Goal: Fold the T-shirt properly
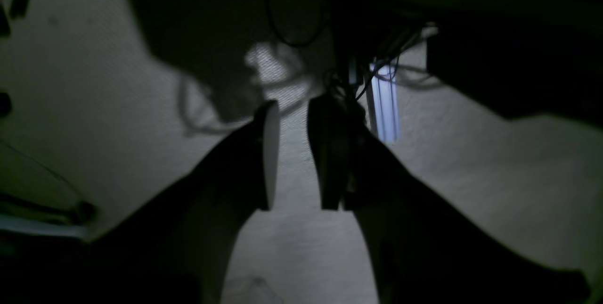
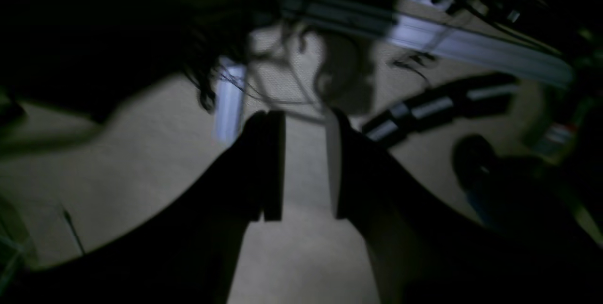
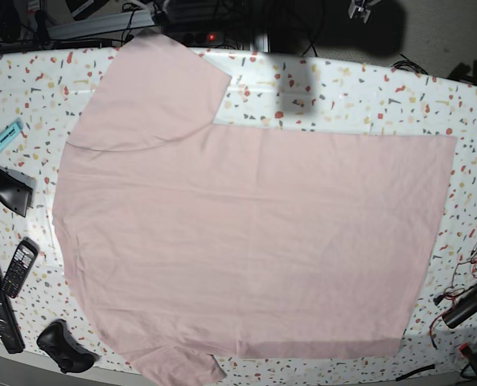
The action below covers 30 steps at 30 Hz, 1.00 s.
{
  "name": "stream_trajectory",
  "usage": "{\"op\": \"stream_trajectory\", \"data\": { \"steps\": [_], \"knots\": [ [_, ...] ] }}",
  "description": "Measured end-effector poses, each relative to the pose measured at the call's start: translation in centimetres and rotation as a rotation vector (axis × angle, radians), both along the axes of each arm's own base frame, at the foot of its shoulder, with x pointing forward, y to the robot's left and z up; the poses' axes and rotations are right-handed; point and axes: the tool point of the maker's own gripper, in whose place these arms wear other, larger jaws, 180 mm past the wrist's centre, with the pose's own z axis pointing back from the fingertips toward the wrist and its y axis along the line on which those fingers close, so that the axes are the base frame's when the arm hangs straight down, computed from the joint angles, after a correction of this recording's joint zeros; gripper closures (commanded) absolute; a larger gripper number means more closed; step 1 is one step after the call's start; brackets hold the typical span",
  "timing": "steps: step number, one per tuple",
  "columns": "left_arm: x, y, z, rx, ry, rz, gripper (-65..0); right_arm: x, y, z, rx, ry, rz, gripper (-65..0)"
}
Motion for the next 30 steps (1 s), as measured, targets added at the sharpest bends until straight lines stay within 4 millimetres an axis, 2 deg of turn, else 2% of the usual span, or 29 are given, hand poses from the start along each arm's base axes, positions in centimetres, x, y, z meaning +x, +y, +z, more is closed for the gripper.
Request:
{"op": "stream_trajectory", "data": {
  "steps": [3, 6, 9, 12, 16, 21, 26, 28, 30],
  "knots": [
    [-0.6, -0.2, 1.5, 0.001, -0.01, -0.073, -14.6, -1.3, -1.4, 2.0, -0.006, 0.005, 0.024, -15.2],
    [-1.1, 0.1, 3.3, -0.014, -0.02, -0.069, -14.6, -2.3, -2.5, 4.3, -0.001, 0.009, 0.035, -15.2],
    [-0.6, 1.5, 5.3, 0.013, -0.043, -0.107, -14.6, -1.9, -4.2, 7.1, -0.027, -0.023, 0.036, -15.2],
    [1.0, 2.8, 7.8, 0.055, -0.084, -0.169, -14.6, -0.2, -5.3, 10.2, -0.05, -0.088, 0.036, -15.2],
    [3.1, 3.8, 11.3, 0.108, -0.129, -0.267, -14.6, 1.5, -5.4, 14.4, -0.013, -0.118, 0.047, -15.2],
    [7.7, 4.2, 16.2, 0.175, -0.251, -0.391, -14.6, 5.5, -5.8, 19.3, -0.03, -0.247, 0.116, -15.2],
    [12.2, 4.1, 21.3, 0.304, -0.427, -0.553, -14.7, 9.7, -6.4, 23.1, -0.076, -0.382, 0.149, -15.2],
    [13.4, 3.6, 22.7, 0.305, -0.485, -0.6, -14.9, 10.7, -6.6, 24.3, -0.09, -0.419, 0.16, -15.2],
    [14.8, 3.7, 23.5, 0.323, -0.539, -0.652, -17.7, 11.6, -6.5, 25.3, -0.1, -0.452, 0.173, -15.2]
  ]
}}
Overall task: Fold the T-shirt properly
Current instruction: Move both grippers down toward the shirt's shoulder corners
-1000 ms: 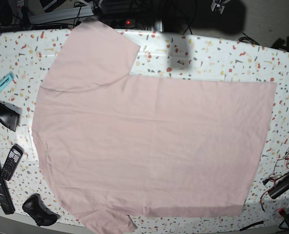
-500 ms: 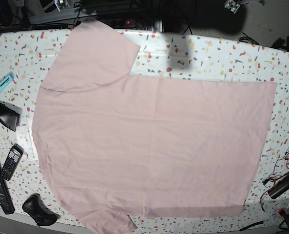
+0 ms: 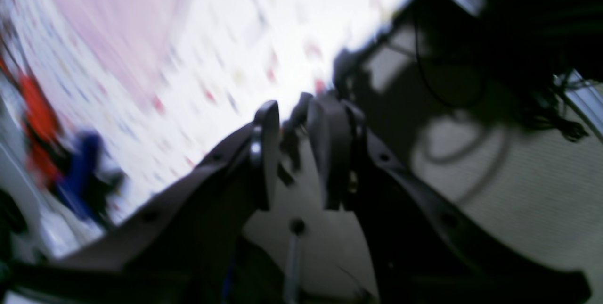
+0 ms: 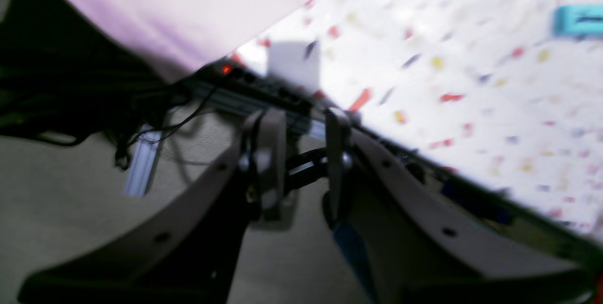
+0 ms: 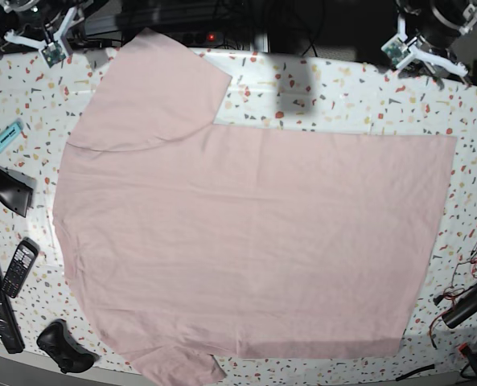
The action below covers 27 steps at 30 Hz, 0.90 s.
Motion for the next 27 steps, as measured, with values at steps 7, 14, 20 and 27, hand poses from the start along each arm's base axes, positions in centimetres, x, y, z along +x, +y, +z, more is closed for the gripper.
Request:
{"op": "stream_trajectory", "data": {
  "steps": [7, 14, 20, 27],
  "knots": [
    [5.3, 2.0, 2.0, 0.094, -0.145, -0.128, -26.5, 1.1, 1.0, 1.5, 0.011, -0.052, 0.025, -15.2],
    [9.8, 5.9, 0.7, 0.127, -0.171, -0.154, -26.5, 1.3, -0.1, 1.7, -0.085, -0.064, 0.056, -15.2],
    [11.4, 6.7, -2.4, 0.154, -0.061, -0.219, -26.5, 3.7, -0.5, 2.6, -0.114, -0.139, 0.047, -15.2],
    [9.9, 7.4, -4.3, 0.229, 0.076, -0.355, -26.4, 4.2, -0.7, 2.7, -0.124, -0.144, 0.039, -15.2]
  ]
}}
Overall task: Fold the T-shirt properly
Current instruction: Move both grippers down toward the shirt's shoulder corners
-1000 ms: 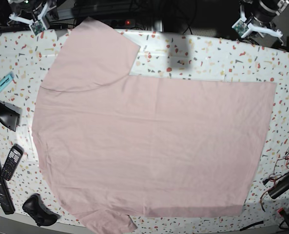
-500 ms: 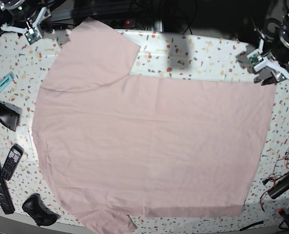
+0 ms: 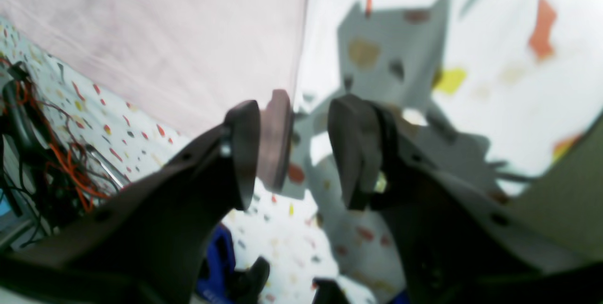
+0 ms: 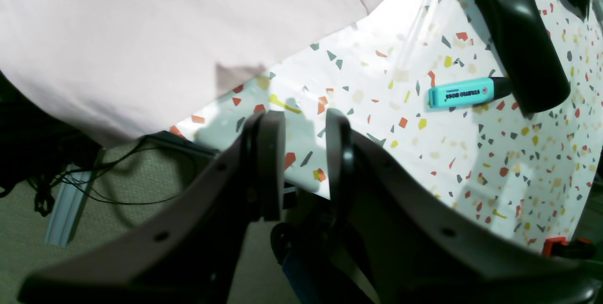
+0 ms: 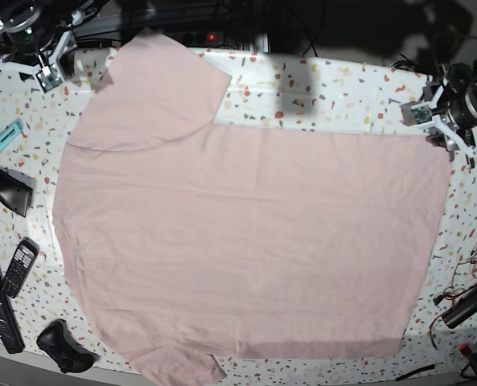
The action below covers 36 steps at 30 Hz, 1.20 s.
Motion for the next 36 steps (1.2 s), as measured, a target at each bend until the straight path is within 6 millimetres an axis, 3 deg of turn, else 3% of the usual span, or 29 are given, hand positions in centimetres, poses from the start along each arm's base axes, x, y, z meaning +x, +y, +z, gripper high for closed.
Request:
{"op": "stream_trajectory", "data": {
  "steps": [9, 12, 17, 23, 29, 31, 33, 36],
  "knots": [
    [1.6, 2.0, -0.5, -0.005, -0.01, 0.024, -26.0, -0.4, 0.2, -0.3, 0.019, 0.0, -0.03, -15.2],
    [3.1, 3.0, -0.6, 0.002, -0.031, 0.065, -26.0, -0.5, 0.3, -0.3, 0.026, 0.0, -0.041, -15.2],
    [4.2, 3.1, -1.3, -0.029, -0.046, 0.111, -26.0, -0.5, 0.3, -0.3, 0.025, 0.0, -0.04, -15.2],
    [4.3, 3.2, -1.9, -0.042, -0.037, 0.134, -25.8, -0.5, 0.3, -0.3, 0.025, 0.0, -0.04, -15.2],
    [4.2, 3.1, -1.9, -0.044, -0.037, 0.132, -17.0, -0.5, 0.3, -0.3, 0.025, 0.0, -0.04, -15.2],
    [4.3, 3.0, -1.9, -0.047, -0.038, 0.131, -11.0, -0.5, 0.2, -0.3, 0.021, 0.0, -0.039, -15.2],
    [4.3, 2.9, -1.8, -0.055, -0.038, 0.126, -0.4, -0.7, 0.1, -0.4, 0.016, 0.01, -0.044, -15.2],
    [4.2, 2.8, -1.9, -0.055, -0.038, 0.125, 0.0, -0.8, 0.3, -0.6, 0.002, 0.026, -0.013, -17.1]
  ]
}}
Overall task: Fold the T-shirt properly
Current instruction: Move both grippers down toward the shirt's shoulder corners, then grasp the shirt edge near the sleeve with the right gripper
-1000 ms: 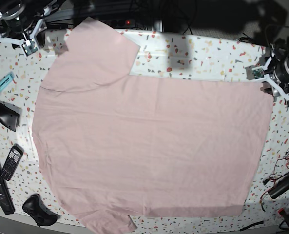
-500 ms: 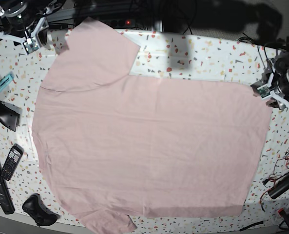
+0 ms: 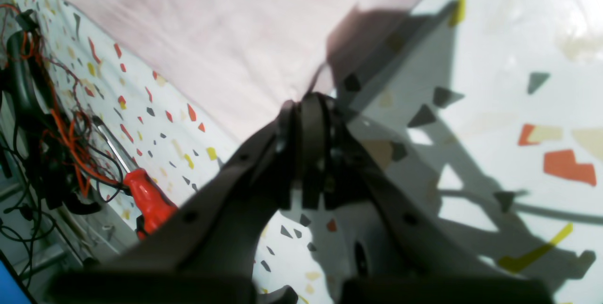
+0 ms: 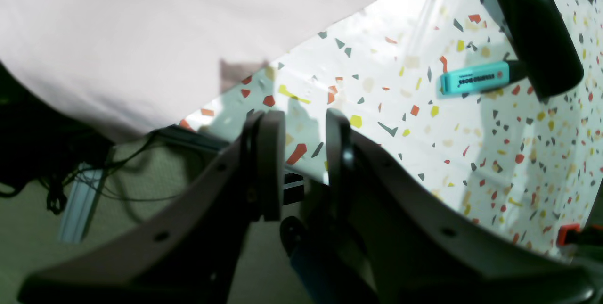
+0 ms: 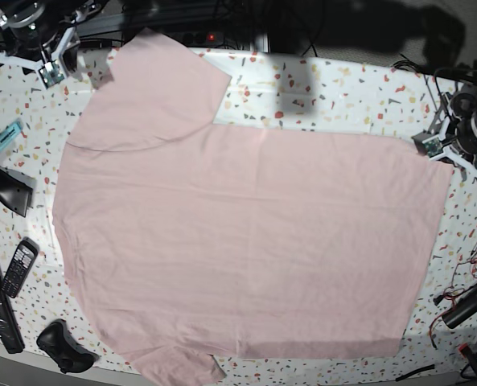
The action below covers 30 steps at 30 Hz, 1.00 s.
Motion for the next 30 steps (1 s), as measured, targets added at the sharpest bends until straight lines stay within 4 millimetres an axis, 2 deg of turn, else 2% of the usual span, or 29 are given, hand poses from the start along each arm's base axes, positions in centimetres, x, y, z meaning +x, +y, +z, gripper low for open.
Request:
{"op": "stream_trajectory", "data": {
  "steps": [5, 11, 15, 20, 23, 26, 30],
  "knots": [
    [-0.3, -0.4, -0.7, 0.013, 0.018, 0.028, 0.0, -0.2, -0.9, -0.1, -0.147, 0.032, 0.108, -32.9],
    [-0.4, -1.5, -1.7, 0.023, 0.023, 0.046, 0.0, 0.6, -2.1, 0.8, -0.275, 0.007, 0.169, -33.5],
    [-0.3, -1.6, -1.9, 0.057, 0.014, 0.028, 0.0, 1.3, -1.8, 0.7, -0.29, -0.05, 0.239, -33.4],
    [-0.3, -1.7, -1.9, 0.057, 0.012, 0.027, 0.0, 0.6, -3.4, -1.6, -0.373, 0.005, 0.319, -33.4],
    [-0.3, -1.6, -1.9, 0.059, 0.013, 0.029, 0.0, 0.9, -3.7, -3.0, -0.383, 0.026, 0.328, -33.4],
    [-0.4, -1.7, -1.9, 0.056, 0.014, 0.028, 0.0, 1.5, -2.8, -4.5, -0.354, 0.033, 0.342, -33.4],
    [-0.3, -1.6, -1.9, 0.057, 0.011, 0.029, 0.0, 2.1, -0.4, -6.9, -0.321, 0.055, 0.411, -33.3]
  ]
}}
